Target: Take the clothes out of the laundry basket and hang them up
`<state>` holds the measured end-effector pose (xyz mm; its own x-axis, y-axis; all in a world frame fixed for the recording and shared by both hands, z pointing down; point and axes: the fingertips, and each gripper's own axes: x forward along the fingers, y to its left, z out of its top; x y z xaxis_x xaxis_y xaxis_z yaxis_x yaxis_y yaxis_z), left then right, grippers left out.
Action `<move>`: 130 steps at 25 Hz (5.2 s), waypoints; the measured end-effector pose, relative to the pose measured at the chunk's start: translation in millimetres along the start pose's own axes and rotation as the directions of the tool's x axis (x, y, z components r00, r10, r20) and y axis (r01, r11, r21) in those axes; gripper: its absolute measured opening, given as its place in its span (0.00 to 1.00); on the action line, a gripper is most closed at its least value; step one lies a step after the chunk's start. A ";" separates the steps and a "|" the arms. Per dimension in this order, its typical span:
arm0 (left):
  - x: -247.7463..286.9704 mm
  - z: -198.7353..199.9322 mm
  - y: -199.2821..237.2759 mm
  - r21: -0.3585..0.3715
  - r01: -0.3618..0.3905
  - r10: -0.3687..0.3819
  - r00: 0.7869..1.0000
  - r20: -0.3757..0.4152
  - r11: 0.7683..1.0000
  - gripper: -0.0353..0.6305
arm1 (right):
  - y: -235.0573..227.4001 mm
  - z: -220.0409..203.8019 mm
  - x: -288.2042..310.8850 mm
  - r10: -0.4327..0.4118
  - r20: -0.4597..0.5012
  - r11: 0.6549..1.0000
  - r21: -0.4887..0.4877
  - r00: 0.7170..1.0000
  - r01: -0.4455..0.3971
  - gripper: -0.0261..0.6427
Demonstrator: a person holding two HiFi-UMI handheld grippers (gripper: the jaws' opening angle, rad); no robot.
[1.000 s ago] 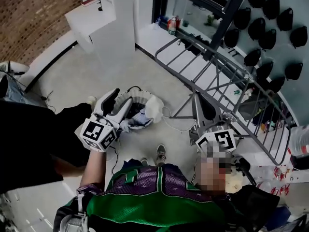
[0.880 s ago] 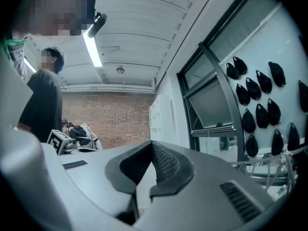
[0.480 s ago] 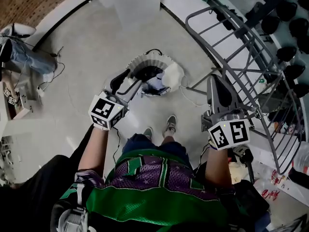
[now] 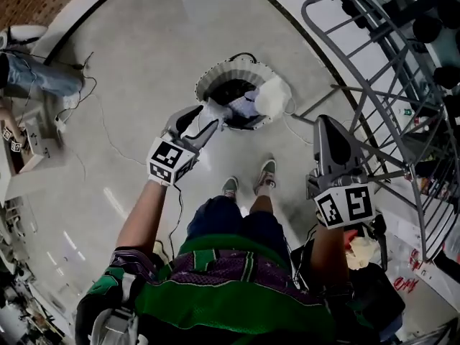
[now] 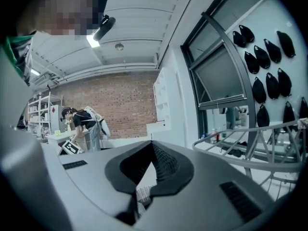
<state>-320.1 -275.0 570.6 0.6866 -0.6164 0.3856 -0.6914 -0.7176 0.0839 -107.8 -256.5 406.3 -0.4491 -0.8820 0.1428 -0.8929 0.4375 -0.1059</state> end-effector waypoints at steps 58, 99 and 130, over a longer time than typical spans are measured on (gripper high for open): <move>151.7 -363.1 105.6 -0.292 -0.179 0.040 0.905 -0.424 0.939 0.10 | -6.4 -223.1 23.2 -0.031 -0.208 0.992 0.111 0.978 0.055 0.04; -21.4 64.0 -93.2 -0.108 -0.089 0.094 0.995 0.042 0.990 0.10 | -35.0 53.4 -245.4 -0.217 0.109 0.976 0.027 0.970 0.215 0.04; -43.3 345.5 -383.5 0.110 0.153 -0.188 0.861 0.473 0.982 0.10 | -116.6 123.0 -518.4 -0.432 0.376 0.891 0.038 0.820 0.452 0.04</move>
<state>-7.0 -85.1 204.2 0.8271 -0.5494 -0.1181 -0.5489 -0.8349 0.0401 233.0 128.2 223.7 0.0292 -0.9779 -0.2069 -0.9976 -0.0154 -0.0677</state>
